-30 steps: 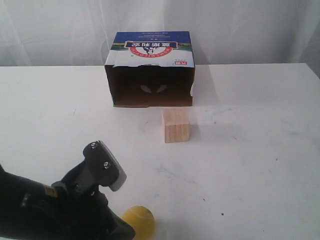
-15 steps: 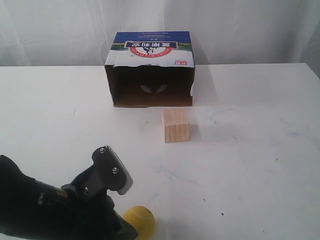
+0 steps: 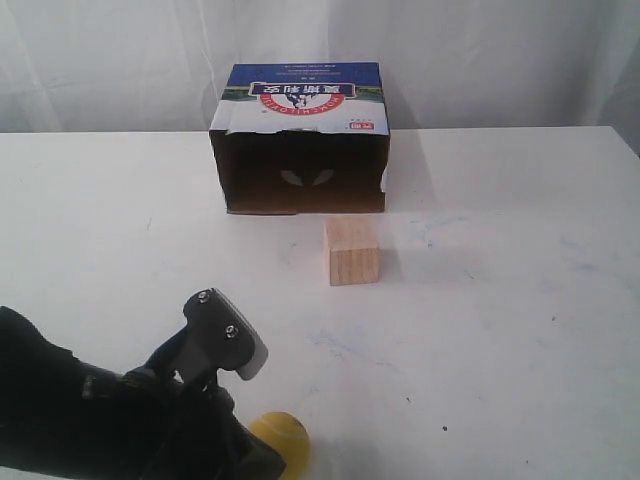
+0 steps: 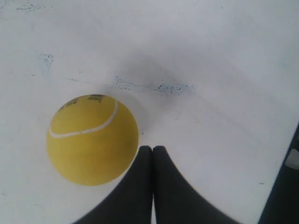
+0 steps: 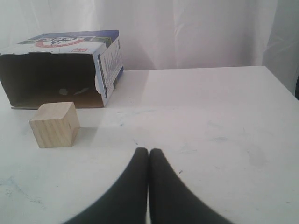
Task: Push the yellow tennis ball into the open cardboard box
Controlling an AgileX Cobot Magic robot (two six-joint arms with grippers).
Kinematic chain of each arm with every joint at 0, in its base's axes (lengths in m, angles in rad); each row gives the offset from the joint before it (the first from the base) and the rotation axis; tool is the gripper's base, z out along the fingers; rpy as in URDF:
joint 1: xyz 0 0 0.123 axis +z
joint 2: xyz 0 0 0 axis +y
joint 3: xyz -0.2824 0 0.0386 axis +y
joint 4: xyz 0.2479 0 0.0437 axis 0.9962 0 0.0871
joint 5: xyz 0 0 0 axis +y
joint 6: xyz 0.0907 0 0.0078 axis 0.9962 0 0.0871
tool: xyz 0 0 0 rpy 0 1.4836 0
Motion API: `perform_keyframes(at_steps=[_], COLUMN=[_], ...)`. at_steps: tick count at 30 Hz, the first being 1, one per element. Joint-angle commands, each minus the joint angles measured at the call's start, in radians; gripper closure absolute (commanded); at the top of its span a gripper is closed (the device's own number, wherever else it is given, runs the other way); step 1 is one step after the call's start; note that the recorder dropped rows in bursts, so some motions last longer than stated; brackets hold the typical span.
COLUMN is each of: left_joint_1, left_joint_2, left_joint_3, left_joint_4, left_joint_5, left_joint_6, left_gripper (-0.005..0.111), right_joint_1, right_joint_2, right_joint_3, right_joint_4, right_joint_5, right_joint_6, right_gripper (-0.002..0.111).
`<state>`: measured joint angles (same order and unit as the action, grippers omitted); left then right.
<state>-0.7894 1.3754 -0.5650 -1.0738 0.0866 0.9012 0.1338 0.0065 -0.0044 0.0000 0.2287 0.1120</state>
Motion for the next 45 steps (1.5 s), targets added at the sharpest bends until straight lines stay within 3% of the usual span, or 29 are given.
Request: perform_keyframes(at_steps=[1, 6, 9, 12, 16, 18, 20, 26, 37, 45], left_joint_1=[-0.003, -0.003, -0.003, -0.003, -0.003, -0.003, -0.003, -0.006, -0.11, -0.11], left_joint_2=[-0.002, -0.002, -0.012, -0.032, -0.049, -0.049, -0.049, -0.049, -0.049, 0.0], left_joint_3=[0.005, 0.005, 0.005, 0.005, 0.005, 0.005, 0.005, 0.005, 0.005, 0.005], left_joint_4=[-0.02, -0.016, 0.071, 0.329, 0.864, 0.998, 1.041, 1.039, 0.972, 1.154], left_joint_5=[0.016, 0.02, 0.014, -0.007, -0.071, -0.117, -0.16, -0.146, -0.16, -0.255], left_joint_6=[0.023, 0.023, -0.042, -0.318, -0.922, -1.145, -1.251, -1.266, -1.263, -1.199], left_gripper=[0.107, 0.107, 0.107, 0.107, 0.107, 0.107, 0.107, 0.107, 0.107, 0.107], right_joint_1=[0.004, 0.004, 0.004, 0.004, 0.004, 0.004, 0.004, 0.004, 0.004, 0.004], right_joint_2=[-0.007, -0.007, -0.007, -0.007, -0.007, -0.007, -0.007, -0.007, -0.007, -0.007], right_joint_3=[0.004, 0.004, 0.004, 0.004, 0.004, 0.004, 0.004, 0.004, 0.004, 0.004], right_joint_4=[0.0, 0.0, 0.0, 0.0, 0.0, 0.0, 0.0, 0.0, 0.0, 0.0], right_joint_5=[-0.008, -0.008, -0.008, -0.008, -0.008, -0.008, -0.008, -0.008, -0.008, -0.008], right_joint_6=[-0.002, -0.002, -0.002, -0.002, -0.002, -0.002, -0.002, -0.002, -0.002, -0.002], right_gripper=[0.108, 0.108, 0.108, 0.108, 0.108, 0.108, 0.108, 0.108, 0.108, 0.108])
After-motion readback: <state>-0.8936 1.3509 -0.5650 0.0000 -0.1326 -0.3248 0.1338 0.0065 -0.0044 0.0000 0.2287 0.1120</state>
